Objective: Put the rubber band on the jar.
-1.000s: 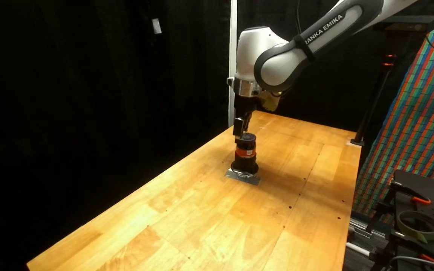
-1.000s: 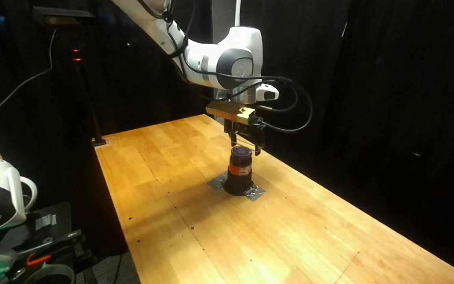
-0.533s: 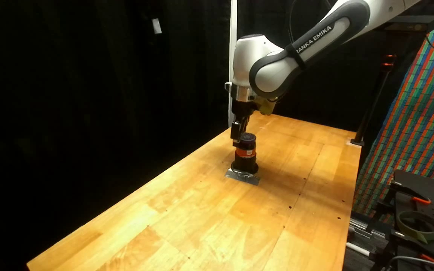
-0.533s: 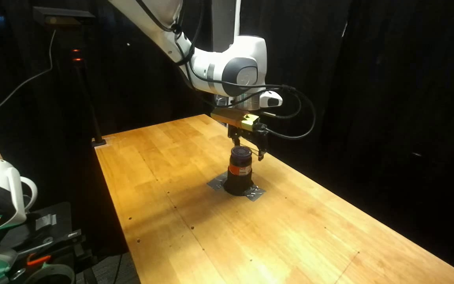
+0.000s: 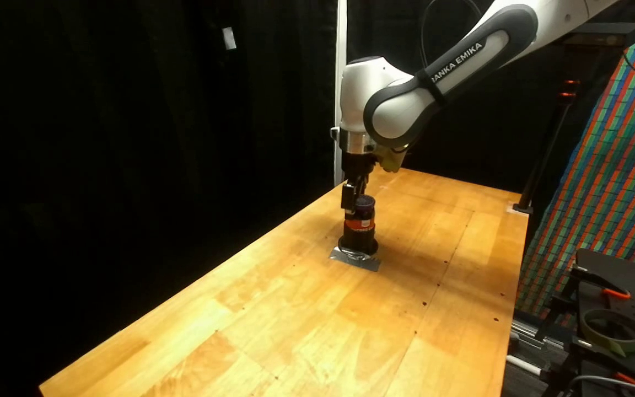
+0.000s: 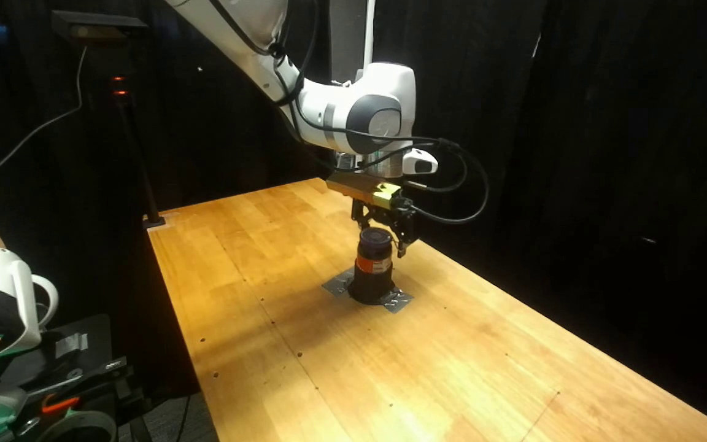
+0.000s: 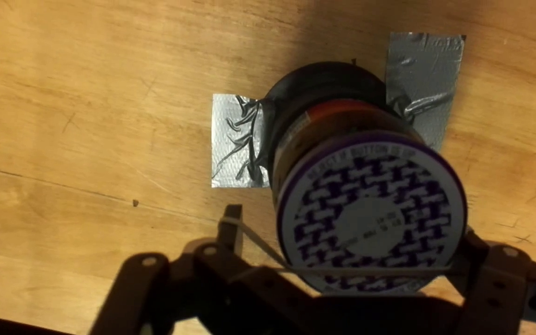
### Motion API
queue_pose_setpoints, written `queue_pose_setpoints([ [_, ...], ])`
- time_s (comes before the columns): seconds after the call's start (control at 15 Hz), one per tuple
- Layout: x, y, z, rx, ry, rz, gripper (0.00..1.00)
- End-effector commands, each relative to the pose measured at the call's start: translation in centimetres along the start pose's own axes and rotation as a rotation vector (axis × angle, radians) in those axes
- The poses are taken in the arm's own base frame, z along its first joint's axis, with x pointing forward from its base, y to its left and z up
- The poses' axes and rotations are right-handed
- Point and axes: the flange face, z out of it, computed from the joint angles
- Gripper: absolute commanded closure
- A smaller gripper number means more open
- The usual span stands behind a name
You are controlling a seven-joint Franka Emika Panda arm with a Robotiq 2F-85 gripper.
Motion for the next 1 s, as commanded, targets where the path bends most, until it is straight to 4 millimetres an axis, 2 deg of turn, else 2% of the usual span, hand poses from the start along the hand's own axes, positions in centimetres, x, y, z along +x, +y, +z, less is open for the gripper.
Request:
queue_pose_setpoints([
  [0.0, -1.9, 0.9, -1.6, 0.014, -0.020, 0.028, 0.00],
  [0.4, -4.4, 1.8, -1.9, 0.094, -0.038, 0.062, 0.00],
  [0.93, -8.2, 1.7, -0.2, 0.126, -0.064, 0.067, 0.00],
])
